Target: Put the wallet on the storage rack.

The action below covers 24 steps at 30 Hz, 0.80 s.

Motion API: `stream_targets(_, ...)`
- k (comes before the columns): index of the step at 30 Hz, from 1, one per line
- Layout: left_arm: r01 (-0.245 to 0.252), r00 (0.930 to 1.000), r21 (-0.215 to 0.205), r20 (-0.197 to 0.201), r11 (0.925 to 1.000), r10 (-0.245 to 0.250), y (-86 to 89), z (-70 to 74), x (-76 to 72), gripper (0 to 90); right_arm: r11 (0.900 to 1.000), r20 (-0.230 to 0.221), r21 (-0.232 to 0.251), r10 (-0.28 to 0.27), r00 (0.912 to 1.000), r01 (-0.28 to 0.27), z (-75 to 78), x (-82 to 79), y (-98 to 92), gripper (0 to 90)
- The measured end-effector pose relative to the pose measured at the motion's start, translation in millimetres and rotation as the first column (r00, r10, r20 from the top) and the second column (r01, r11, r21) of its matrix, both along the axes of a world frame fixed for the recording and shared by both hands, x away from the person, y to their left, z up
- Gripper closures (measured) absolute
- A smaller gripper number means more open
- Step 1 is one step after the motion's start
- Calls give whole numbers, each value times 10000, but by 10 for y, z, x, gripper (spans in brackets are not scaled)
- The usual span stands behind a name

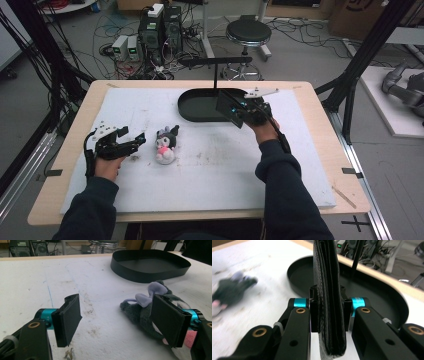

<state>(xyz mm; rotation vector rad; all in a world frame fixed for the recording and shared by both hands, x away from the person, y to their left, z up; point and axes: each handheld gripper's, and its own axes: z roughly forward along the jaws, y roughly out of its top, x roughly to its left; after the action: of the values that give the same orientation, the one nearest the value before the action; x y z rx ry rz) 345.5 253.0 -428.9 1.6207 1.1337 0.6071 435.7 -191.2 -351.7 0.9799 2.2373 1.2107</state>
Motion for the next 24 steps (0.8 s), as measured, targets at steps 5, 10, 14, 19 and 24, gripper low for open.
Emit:
stream_targets(5, 92, 10000, 3, -26, 10000, -92, -5, -6, 5, 247, 9997, 108, -46, -230, 9997, 230, 20, 233, 155, 773)
stream_targets(10, 94, 10000, -24, -13, 10000, -94, -3, -6, 7, 248, 9955, -17, -306, -898, 9960, 897, -90, 587, 345, 773)
stream_targets(14, 86, 10000, -66, -19, 9999, -86, -1, -11, 12, 249, 9907, -490, -117, -1357, 9895, 1353, -236, 776, 450, 772)
stream_targets(19, 127, 9999, -31, -26, 9999, -127, -7, -12, 11, 249, 9815, -815, 283, -1865, 9791, 1893, -376, 858, 499, 772)
stream_targets(24, 147, 9999, 25, -42, 9999, -147, -4, -12, 10, 249, 9618, -1557, 549, -2572, 9537, 2683, -541, 951, 429, 768)
